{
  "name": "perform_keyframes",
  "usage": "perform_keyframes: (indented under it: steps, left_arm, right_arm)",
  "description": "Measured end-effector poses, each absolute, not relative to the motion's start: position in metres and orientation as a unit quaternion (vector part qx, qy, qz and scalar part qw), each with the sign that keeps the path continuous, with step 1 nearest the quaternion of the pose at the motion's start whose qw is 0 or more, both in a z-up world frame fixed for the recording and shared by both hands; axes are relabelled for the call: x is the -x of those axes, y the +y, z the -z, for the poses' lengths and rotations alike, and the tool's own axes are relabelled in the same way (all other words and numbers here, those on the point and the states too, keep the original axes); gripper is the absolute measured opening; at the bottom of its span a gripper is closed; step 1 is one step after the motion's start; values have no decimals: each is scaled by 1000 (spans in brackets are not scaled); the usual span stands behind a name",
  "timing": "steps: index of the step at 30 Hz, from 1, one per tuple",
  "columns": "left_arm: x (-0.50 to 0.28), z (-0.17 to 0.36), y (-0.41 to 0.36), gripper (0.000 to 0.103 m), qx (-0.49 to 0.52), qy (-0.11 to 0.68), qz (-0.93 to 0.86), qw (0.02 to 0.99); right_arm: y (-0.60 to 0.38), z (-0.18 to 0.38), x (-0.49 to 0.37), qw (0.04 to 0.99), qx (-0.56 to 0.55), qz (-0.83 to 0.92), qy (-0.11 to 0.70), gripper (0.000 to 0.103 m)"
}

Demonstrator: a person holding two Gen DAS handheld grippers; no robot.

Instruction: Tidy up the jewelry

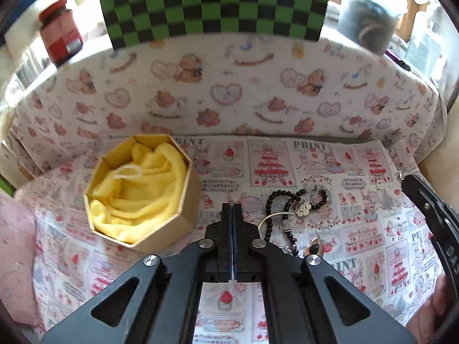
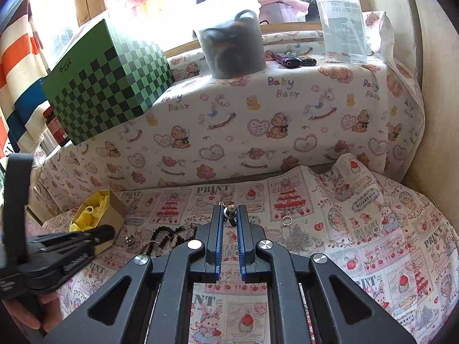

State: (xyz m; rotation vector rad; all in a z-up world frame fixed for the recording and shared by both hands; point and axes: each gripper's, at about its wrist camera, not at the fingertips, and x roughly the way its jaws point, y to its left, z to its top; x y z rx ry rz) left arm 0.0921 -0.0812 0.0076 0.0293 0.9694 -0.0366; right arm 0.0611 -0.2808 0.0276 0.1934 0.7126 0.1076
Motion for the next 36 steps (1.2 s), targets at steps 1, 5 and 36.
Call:
perform_keyframes:
  steps: [1, 5, 36]
  left_arm:
    - [-90, -9, -84, 0, -30, 464, 16, 885]
    - [-91, -4, -101, 4, -105, 450, -1, 887]
    - [-66, -16, -41, 12, -5, 438, 30, 899]
  right_arm:
    - [-281, -27, -61, 931, -94, -52, 348, 10]
    - [-281, -25, -62, 930, -94, -52, 352, 10]
    - [-285, -26, -63, 928, -106, -45, 356, 10]
